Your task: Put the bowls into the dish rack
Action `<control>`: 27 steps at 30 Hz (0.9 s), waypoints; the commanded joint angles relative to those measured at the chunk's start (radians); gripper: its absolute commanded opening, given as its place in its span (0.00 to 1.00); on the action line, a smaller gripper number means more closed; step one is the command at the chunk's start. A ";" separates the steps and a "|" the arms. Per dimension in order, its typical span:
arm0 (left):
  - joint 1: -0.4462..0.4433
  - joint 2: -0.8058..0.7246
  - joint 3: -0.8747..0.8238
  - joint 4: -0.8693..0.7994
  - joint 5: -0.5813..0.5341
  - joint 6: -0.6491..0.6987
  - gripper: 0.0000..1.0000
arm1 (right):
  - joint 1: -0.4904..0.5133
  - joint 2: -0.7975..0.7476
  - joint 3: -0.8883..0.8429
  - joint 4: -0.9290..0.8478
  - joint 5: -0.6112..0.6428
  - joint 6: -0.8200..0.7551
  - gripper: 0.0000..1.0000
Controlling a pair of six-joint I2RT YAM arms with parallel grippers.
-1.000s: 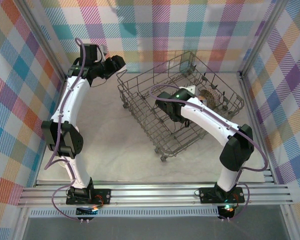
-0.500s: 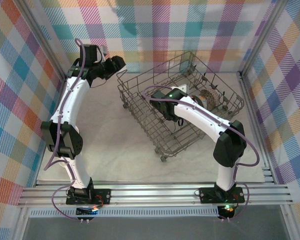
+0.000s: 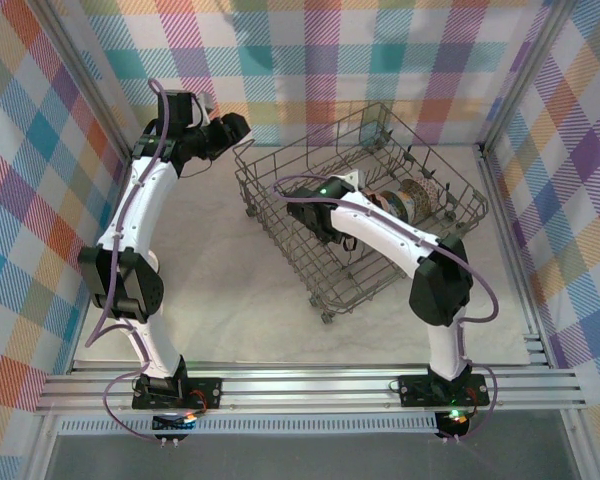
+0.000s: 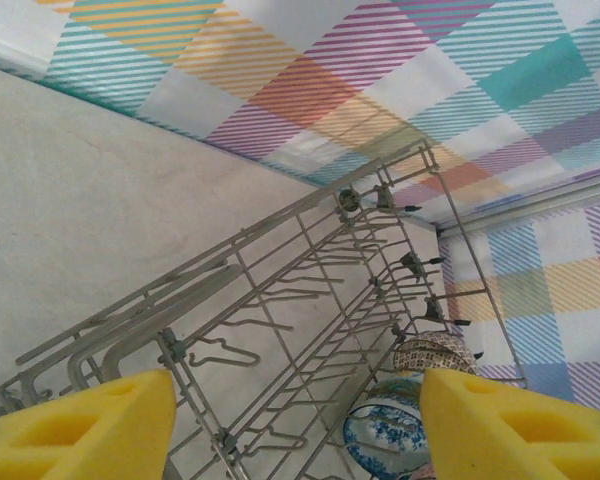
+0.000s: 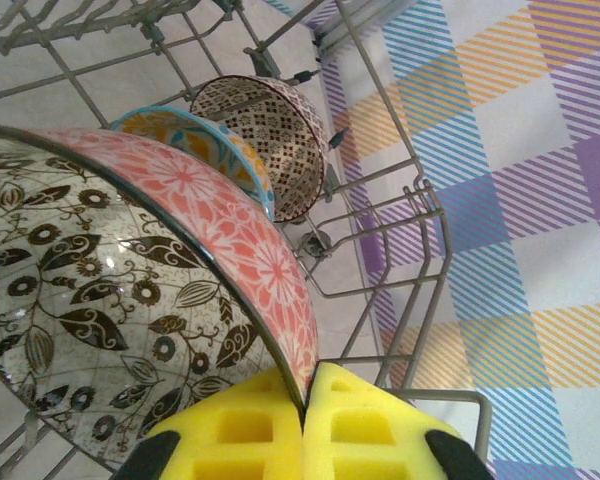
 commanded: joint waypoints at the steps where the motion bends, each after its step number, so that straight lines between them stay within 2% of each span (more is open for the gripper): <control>1: 0.006 -0.051 -0.023 0.023 0.022 0.012 0.66 | 0.012 0.035 0.058 -0.187 0.074 0.143 0.00; 3: 0.007 -0.055 -0.026 0.025 0.022 0.011 0.66 | 0.012 0.056 0.080 -0.251 0.076 0.206 0.00; 27: 0.008 -0.098 -0.074 0.042 0.037 0.014 0.66 | 0.032 0.031 -0.038 -0.252 0.088 0.251 0.00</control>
